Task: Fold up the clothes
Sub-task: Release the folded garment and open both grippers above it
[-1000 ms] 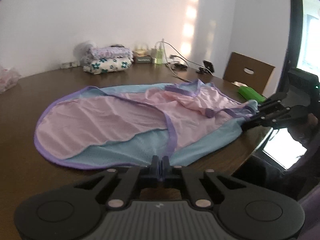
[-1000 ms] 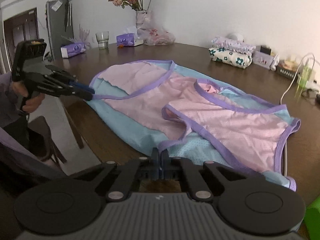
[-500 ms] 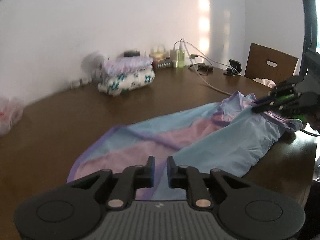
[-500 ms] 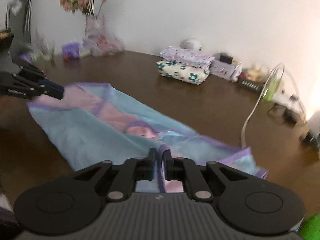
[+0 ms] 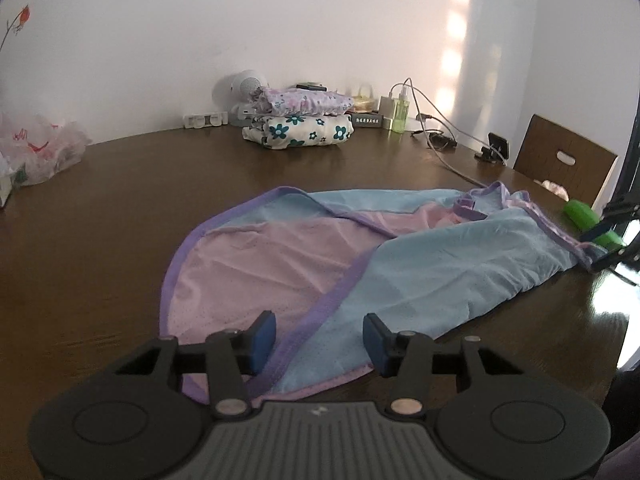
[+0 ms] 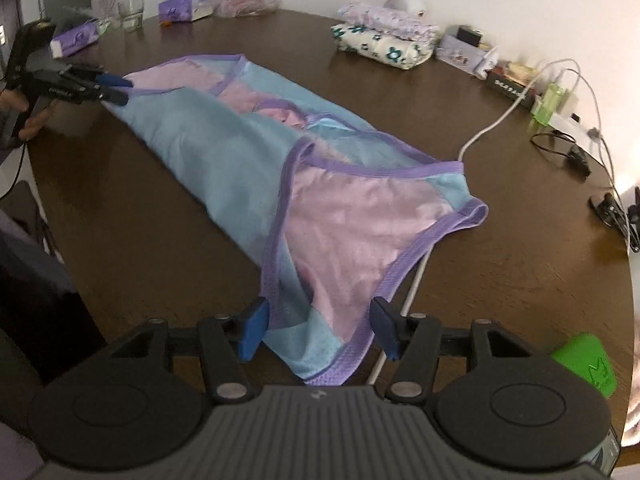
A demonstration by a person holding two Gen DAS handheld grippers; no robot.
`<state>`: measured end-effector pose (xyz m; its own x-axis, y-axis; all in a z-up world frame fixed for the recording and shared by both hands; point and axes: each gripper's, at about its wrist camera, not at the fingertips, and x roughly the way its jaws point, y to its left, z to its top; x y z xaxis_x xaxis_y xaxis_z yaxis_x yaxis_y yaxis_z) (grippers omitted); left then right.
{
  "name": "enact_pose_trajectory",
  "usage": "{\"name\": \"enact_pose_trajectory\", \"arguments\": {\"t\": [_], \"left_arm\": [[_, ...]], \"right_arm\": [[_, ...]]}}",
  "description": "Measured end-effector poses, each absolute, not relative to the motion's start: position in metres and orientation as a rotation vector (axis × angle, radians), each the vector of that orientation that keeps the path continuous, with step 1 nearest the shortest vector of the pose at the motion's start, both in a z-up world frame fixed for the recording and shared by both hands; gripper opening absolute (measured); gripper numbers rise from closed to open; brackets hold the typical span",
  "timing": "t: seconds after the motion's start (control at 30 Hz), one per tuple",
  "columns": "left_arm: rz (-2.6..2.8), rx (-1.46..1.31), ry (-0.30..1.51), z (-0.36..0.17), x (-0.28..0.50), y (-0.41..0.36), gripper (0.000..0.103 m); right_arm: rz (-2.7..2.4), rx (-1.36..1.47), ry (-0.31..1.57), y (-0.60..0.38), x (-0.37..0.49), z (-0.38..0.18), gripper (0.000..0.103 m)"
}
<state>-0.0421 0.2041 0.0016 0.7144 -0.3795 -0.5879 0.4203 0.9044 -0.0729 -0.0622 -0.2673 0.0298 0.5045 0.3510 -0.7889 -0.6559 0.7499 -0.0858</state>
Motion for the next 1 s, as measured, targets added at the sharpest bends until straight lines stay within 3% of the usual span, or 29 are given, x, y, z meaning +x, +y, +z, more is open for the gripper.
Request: {"name": "enact_pose_trajectory", "arguments": {"t": [0.1,0.13,0.17,0.2,0.23,0.3,0.37,0.43,0.5,0.7,0.87,1.0], "left_arm": [[-0.435,0.093,0.632,0.000,-0.043,0.201,0.047],[-0.435,0.097,0.631,-0.001,-0.044,0.201,0.047],[-0.434,0.098,0.630,-0.001,-0.044,0.201,0.047],[-0.434,0.097,0.630,-0.001,-0.044,0.201,0.047],[-0.434,0.097,0.630,-0.001,-0.044,0.201,0.047],[-0.434,0.098,0.630,-0.001,-0.045,0.201,0.047],[-0.432,0.103,0.628,-0.001,-0.046,0.201,0.047],[-0.426,0.102,0.627,-0.001,-0.046,0.201,0.047],[-0.400,0.091,0.626,-0.001,-0.046,0.203,0.047],[-0.314,0.035,0.631,0.001,-0.043,0.211,0.047],[-0.280,-0.021,0.591,0.015,-0.052,0.216,0.048],[-0.312,-0.014,0.577,0.018,-0.060,0.211,0.051]], "right_arm": [[0.693,-0.369,0.810,-0.264,-0.073,0.035,0.057],[0.701,-0.382,0.810,-0.261,-0.075,0.032,0.051],[0.677,-0.395,0.805,-0.260,-0.074,0.031,0.040],[0.643,-0.404,0.797,-0.260,-0.070,0.030,0.006],[0.609,-0.413,0.788,-0.260,-0.067,0.030,0.003],[0.512,-0.407,0.743,-0.262,-0.057,0.032,0.003],[0.370,-0.356,0.673,-0.268,-0.043,0.039,0.011],[0.256,-0.334,0.665,-0.268,-0.034,0.036,0.038],[0.167,-0.354,0.602,-0.261,-0.042,0.033,0.049],[0.294,-0.093,0.471,-0.252,-0.077,0.038,0.050],[0.330,-0.064,0.482,-0.255,-0.083,0.036,0.049],[0.432,-0.047,0.547,-0.233,-0.075,0.026,0.042]]}}
